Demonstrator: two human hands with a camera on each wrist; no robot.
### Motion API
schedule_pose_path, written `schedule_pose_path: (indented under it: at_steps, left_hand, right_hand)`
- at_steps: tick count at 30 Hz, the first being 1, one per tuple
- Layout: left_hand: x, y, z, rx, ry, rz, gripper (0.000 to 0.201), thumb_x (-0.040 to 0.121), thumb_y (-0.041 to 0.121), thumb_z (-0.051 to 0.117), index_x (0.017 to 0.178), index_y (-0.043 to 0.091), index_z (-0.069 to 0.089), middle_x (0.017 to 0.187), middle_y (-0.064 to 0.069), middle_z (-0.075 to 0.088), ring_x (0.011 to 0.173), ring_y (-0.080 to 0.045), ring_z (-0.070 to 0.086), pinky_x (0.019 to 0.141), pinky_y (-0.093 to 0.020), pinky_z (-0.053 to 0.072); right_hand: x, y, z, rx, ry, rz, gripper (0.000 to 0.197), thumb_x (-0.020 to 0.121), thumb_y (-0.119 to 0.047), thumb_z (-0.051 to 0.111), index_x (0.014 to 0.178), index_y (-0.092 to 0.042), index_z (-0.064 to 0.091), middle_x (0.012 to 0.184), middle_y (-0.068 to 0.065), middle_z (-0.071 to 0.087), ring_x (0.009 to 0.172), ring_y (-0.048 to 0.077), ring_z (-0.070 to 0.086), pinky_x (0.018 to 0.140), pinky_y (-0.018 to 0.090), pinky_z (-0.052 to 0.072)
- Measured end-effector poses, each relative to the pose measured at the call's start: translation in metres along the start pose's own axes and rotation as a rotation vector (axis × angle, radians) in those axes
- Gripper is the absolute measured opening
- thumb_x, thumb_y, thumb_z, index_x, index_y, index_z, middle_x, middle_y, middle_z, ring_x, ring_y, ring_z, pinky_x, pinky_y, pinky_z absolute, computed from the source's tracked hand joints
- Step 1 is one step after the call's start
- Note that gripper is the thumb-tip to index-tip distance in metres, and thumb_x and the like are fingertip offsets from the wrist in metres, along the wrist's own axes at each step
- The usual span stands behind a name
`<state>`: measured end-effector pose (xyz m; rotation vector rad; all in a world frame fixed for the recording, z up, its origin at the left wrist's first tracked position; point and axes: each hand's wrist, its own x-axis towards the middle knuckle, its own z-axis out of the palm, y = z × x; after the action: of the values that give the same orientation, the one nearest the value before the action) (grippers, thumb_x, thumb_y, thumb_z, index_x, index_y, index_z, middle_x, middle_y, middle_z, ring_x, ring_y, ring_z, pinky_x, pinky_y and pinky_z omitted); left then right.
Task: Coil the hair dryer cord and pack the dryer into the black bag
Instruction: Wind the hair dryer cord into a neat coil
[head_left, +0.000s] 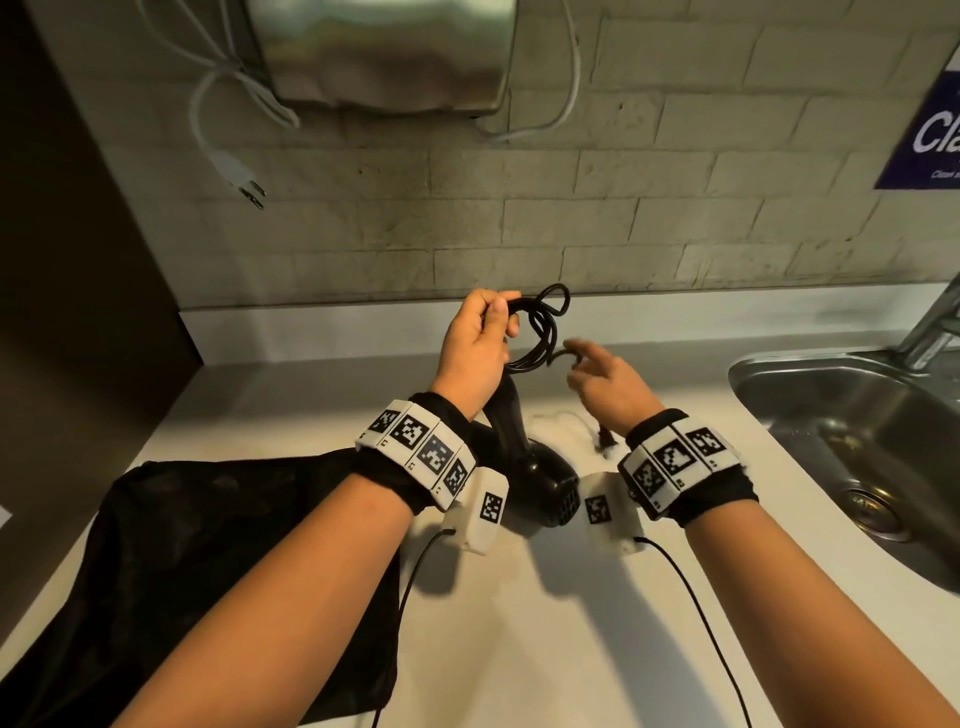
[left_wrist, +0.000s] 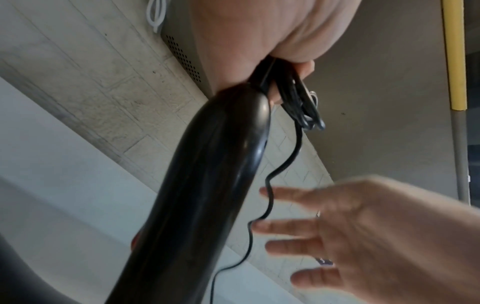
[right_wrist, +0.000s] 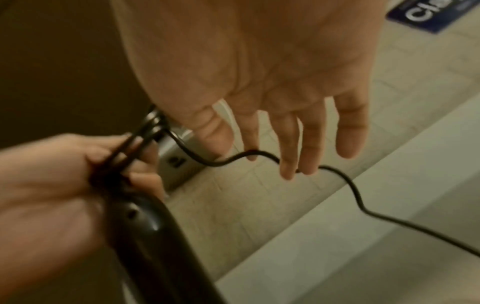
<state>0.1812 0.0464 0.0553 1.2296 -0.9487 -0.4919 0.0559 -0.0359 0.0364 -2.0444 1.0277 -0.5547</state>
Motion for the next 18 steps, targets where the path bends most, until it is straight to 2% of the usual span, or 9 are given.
schedule_pose_path:
  at_steps: [2,4,6,8,10,11,13,14,18]
  left_hand:
    - [0.0,-0.001,0.0,0.012,-0.006,0.017,0.024,0.099,0.016,0.034,0.089,0.029,0.052,0.07,0.005,0.047,0.053,-0.004,0.036,0.051,-0.016,0.034]
    - [0.001,-0.002,0.0,0.03,-0.013,0.038,0.023,0.098,0.016,0.035,0.089,0.03,0.052,0.07,0.006,0.047,0.054,-0.004,0.037,0.05,-0.016,0.035]
    - [0.001,-0.002,0.001,0.045,-0.021,0.059,0.023,0.098,0.014,0.036,0.09,0.029,0.051,0.07,0.005,0.047,0.055,-0.005,0.038,0.05,-0.016,0.035]
    - [0.001,-0.002,0.001,0.06,-0.031,0.075,0.023,0.098,0.014,0.035,0.091,0.03,0.051,0.07,0.005,0.046,0.056,-0.006,0.038,0.05,-0.016,0.035]
    - [0.002,-0.002,0.001,0.074,-0.037,0.08,0.024,0.098,0.013,0.036,0.09,0.031,0.05,0.07,0.005,0.046,0.057,-0.006,0.039,0.05,-0.015,0.036]
    - [0.002,-0.002,0.001,0.084,-0.038,0.08,0.025,0.098,0.013,0.036,0.09,0.032,0.05,0.071,0.005,0.046,0.058,-0.006,0.04,0.05,-0.016,0.036]
    - [0.002,-0.002,0.001,0.105,-0.039,0.077,0.025,0.097,0.013,0.036,0.089,0.032,0.05,0.071,0.006,0.047,0.059,-0.006,0.041,0.052,-0.016,0.037]
    - [0.002,-0.002,0.001,0.116,-0.041,0.076,0.025,0.097,0.013,0.036,0.088,0.032,0.05,0.071,0.006,0.047,0.059,-0.006,0.041,0.052,-0.016,0.038]
    - [0.004,-0.001,0.002,0.134,-0.033,0.057,0.024,0.097,0.013,0.036,0.088,0.029,0.051,0.07,0.006,0.046,0.058,-0.006,0.041,0.051,-0.016,0.038]
  right_hand:
    - [-0.004,-0.015,-0.001,0.123,0.092,-0.077,0.037,0.095,-0.023,0.034,0.132,-0.02,0.043,0.131,0.011,0.05,0.126,0.026,0.04,0.107,0.035,0.029]
    - [-0.007,-0.03,-0.003,0.13,0.219,-0.159,0.039,0.098,-0.026,0.026,0.128,-0.013,0.048,0.112,0.011,0.056,0.119,0.026,0.043,0.101,0.032,0.032]
    - [-0.006,-0.042,-0.004,0.231,0.288,-0.213,0.041,0.098,-0.025,0.026,0.118,-0.004,0.055,0.093,0.002,0.059,0.092,0.017,0.053,0.079,0.027,0.04]
    - [-0.001,-0.048,-0.004,0.355,0.29,-0.202,0.04,0.098,-0.026,0.03,0.106,0.002,0.058,0.075,-0.006,0.055,0.066,0.009,0.05,0.059,0.02,0.04]
    - [0.002,-0.051,-0.003,0.46,0.292,-0.17,0.03,0.096,-0.026,0.036,0.098,-0.005,0.057,0.07,-0.006,0.053,0.06,0.006,0.048,0.049,0.013,0.039]
    - [0.002,-0.051,-0.001,0.507,0.303,-0.17,0.023,0.095,-0.026,0.04,0.094,-0.009,0.056,0.071,-0.004,0.053,0.06,0.006,0.048,0.047,0.011,0.04]
    - [0.001,-0.051,0.002,0.589,0.34,-0.192,0.011,0.091,-0.023,0.049,0.084,-0.016,0.052,0.074,-0.001,0.055,0.06,0.007,0.048,0.052,0.015,0.042]
    - [0.0,-0.052,0.003,0.634,0.354,-0.218,0.01,0.089,-0.019,0.052,0.08,-0.018,0.05,0.074,0.0,0.054,0.059,0.006,0.049,0.054,0.016,0.042]
    - [-0.003,-0.051,0.008,0.715,0.349,-0.358,0.024,0.085,0.003,0.053,0.073,-0.018,0.053,0.071,-0.001,0.055,0.057,-0.008,0.056,0.06,0.008,0.046]
